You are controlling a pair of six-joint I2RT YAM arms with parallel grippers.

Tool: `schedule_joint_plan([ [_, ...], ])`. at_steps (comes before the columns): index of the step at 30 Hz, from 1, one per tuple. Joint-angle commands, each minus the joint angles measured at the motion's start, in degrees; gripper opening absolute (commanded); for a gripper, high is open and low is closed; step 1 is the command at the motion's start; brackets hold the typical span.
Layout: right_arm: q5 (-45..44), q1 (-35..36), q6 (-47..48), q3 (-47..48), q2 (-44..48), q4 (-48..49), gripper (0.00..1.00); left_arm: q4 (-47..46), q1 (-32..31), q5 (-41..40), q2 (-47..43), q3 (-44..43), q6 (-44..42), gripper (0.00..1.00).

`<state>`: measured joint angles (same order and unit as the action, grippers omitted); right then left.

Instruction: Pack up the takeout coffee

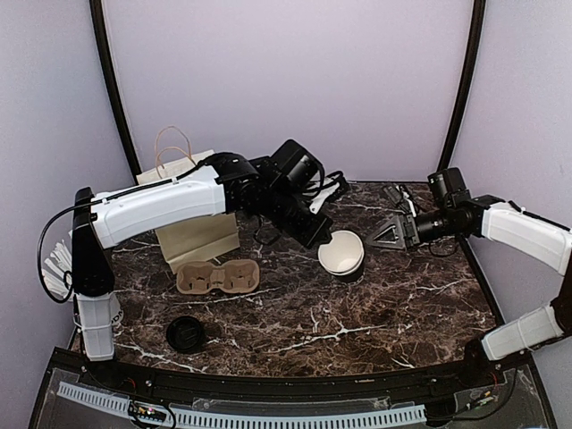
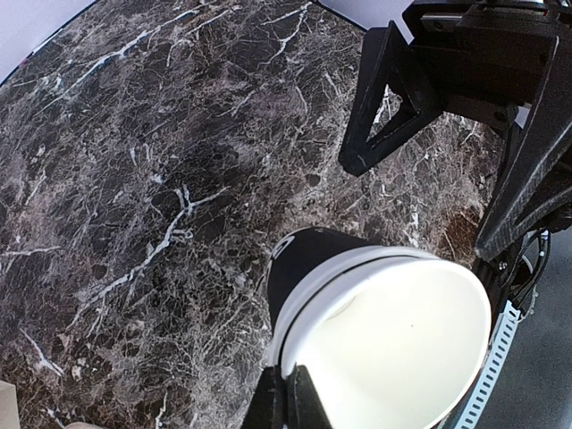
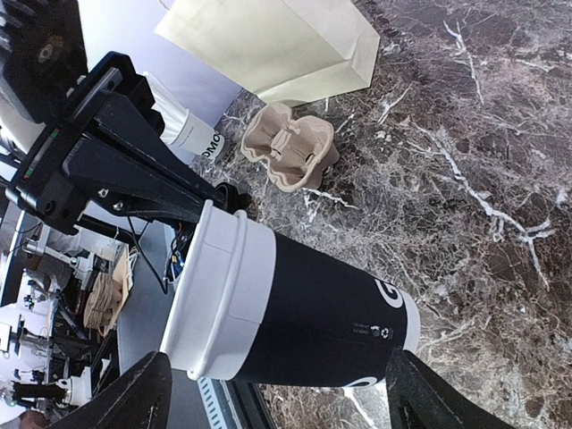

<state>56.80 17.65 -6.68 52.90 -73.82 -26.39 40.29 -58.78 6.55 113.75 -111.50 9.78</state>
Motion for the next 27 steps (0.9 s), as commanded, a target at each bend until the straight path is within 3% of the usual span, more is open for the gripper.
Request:
schedule_joint_plan([
  [1,0.1,0.62,-0.27,0.09,-1.57,0.74,0.84,-1.95,-0.28,0.51,-3.54,0.58,0.14,0.0],
  [6,-3.16,0.72,0.35,0.24,-4.8,-0.15,0.82,-2.96,-0.28,1.51,-3.59,0.9,0.6,0.0],
  [12,-14.47,0.64,1.33,2.5,-10.16,-3.72,0.8,-4.31,-0.28,2.33,-4.28,2.36,0.83,0.0],
  [20,-14.23,0.18,2.47,3.86,-10.98,-4.09,0.79,-3.45,-0.2,1.87,-4.33,3.87,1.33,0.0],
  [27,-17.18,-3.62,3.81,0.77,-4.31,-2.04,0.8,8.88,0.72,2.63,-0.63,0.87,-2.14,0.0],
])
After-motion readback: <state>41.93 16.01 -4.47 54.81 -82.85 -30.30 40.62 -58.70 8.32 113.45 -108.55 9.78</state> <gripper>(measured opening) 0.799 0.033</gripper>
